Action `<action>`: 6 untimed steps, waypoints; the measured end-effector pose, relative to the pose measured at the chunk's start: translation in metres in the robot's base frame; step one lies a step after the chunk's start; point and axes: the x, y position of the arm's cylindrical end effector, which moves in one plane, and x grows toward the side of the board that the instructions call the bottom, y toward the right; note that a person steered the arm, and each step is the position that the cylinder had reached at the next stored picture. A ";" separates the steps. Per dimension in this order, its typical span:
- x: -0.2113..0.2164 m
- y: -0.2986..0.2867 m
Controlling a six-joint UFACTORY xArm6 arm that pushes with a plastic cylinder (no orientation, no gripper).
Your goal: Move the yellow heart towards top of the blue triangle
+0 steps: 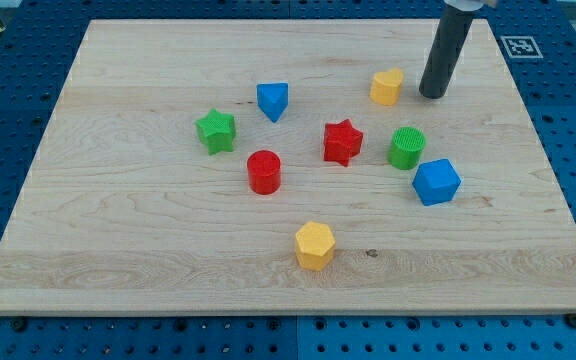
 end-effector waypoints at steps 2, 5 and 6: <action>0.000 -0.084; -0.022 -0.179; -0.024 -0.170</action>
